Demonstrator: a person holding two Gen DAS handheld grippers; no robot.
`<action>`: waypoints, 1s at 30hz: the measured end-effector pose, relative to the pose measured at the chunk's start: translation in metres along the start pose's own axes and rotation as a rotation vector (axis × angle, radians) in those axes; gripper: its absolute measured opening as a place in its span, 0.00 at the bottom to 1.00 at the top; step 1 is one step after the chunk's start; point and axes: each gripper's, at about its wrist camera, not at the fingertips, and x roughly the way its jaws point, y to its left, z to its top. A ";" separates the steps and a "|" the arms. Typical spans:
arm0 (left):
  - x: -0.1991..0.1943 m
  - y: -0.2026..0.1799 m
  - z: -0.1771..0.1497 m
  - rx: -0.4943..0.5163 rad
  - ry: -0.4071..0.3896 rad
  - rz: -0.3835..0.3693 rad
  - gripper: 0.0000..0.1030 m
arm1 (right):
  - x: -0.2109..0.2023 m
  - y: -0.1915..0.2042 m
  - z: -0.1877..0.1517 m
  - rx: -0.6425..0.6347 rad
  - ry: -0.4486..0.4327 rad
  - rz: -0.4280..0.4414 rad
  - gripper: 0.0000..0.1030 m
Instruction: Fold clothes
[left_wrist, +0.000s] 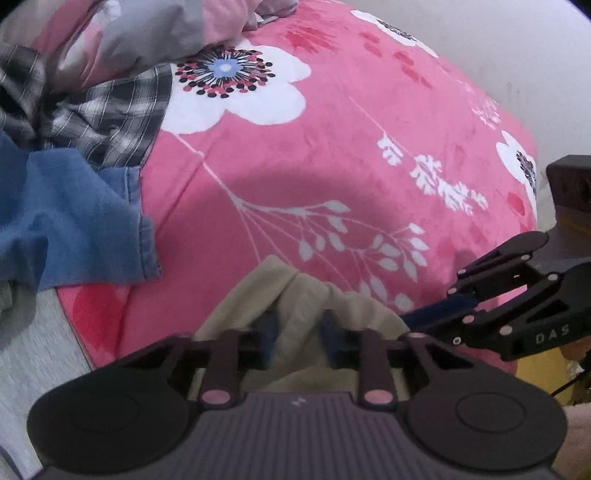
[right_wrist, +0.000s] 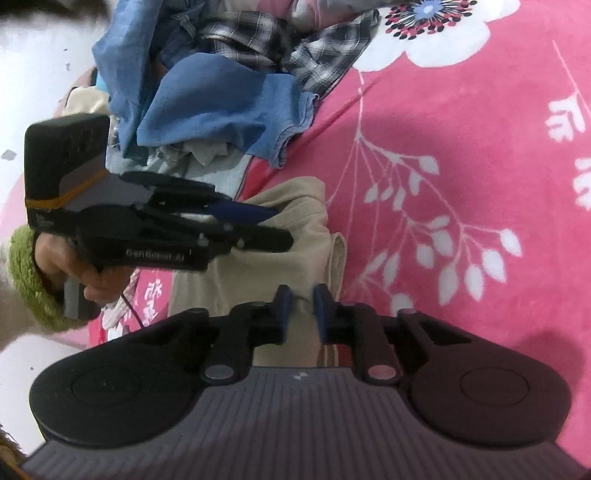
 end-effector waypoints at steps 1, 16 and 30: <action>-0.003 0.000 0.002 -0.014 -0.004 0.006 0.05 | 0.000 -0.001 0.000 -0.009 0.002 0.012 0.08; -0.023 0.092 -0.034 -0.986 -0.258 -0.299 0.00 | 0.002 0.005 -0.011 -0.229 0.072 0.093 0.05; 0.021 0.029 0.034 -0.307 0.092 0.011 0.63 | -0.001 -0.014 -0.018 0.025 0.074 0.131 0.29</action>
